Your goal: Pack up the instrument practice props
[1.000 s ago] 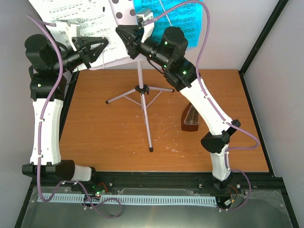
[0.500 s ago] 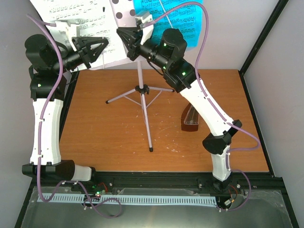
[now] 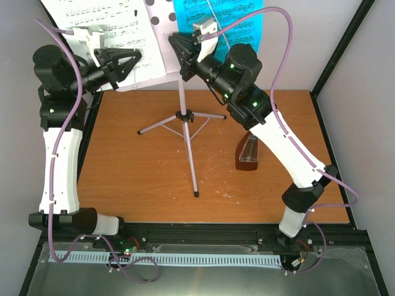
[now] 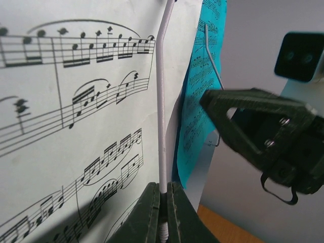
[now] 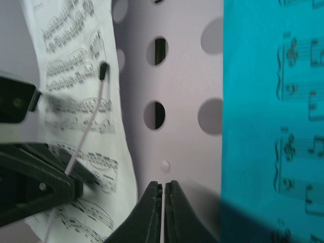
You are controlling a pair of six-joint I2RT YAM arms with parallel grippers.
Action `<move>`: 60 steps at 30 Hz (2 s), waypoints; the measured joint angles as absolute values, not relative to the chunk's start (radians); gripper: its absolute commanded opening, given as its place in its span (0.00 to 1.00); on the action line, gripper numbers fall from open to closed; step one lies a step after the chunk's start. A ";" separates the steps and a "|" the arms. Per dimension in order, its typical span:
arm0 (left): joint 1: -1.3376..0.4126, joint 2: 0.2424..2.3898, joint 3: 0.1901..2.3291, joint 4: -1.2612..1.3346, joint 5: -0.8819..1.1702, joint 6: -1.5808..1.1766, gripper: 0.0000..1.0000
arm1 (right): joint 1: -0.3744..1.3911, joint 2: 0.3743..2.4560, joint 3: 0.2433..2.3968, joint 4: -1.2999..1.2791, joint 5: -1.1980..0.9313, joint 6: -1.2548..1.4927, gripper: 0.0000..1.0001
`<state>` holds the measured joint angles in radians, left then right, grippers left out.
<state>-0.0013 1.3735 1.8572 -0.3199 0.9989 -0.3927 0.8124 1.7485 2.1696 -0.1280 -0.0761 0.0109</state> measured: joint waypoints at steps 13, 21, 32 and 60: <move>-0.001 1.362 1.832 -0.292 1.002 -0.393 0.00 | 0.813 1.915 2.448 -0.263 -0.210 0.011 0.38; -0.001 1.362 1.828 -0.284 1.004 -0.393 0.00 | 0.820 1.973 2.513 -0.288 -0.250 0.008 0.41; -0.001 1.362 1.828 -0.284 1.013 -0.393 0.00 | 0.819 1.992 2.513 -0.290 -0.268 0.002 0.08; -0.001 1.359 1.826 -0.284 1.015 -0.393 0.00 | 0.818 1.718 2.053 -0.032 -0.038 -0.027 0.03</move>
<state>-0.0013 1.3594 1.8263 -0.2840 1.0153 -0.3927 0.8185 1.7184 2.0533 -0.0319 -0.0383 -0.0269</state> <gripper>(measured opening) 0.047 0.029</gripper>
